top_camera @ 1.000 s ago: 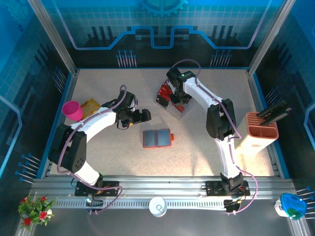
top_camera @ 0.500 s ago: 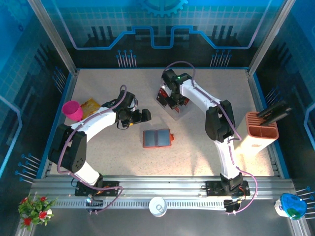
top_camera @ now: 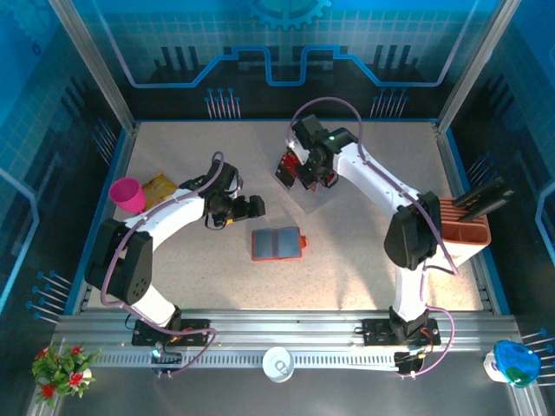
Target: Put the credit cards into the card holder
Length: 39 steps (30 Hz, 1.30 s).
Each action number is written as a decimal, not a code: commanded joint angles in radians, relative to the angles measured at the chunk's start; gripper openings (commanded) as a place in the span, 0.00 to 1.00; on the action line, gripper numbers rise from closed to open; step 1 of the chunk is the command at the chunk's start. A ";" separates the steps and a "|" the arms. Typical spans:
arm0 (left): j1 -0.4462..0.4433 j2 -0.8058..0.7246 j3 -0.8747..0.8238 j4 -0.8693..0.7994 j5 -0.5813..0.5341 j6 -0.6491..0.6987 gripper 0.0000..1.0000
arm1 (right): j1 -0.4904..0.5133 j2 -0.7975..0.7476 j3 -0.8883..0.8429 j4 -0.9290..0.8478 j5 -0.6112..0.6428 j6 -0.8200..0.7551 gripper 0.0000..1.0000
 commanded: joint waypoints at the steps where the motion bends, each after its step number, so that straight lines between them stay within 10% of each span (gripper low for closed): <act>1: -0.005 -0.015 0.022 -0.033 0.016 0.020 0.99 | 0.012 -0.096 -0.079 0.053 -0.067 0.089 0.00; 13: -0.093 -0.053 -0.083 -0.055 -0.056 0.024 0.99 | 0.019 -0.428 -0.830 0.846 -0.472 0.705 0.00; 21: -0.135 -0.055 -0.140 -0.058 -0.106 0.035 0.99 | 0.087 -0.396 -1.112 1.298 -0.479 0.907 0.00; 39: -0.177 0.025 -0.158 -0.083 -0.168 0.045 0.99 | 0.153 -0.324 -1.262 1.524 -0.360 0.983 0.00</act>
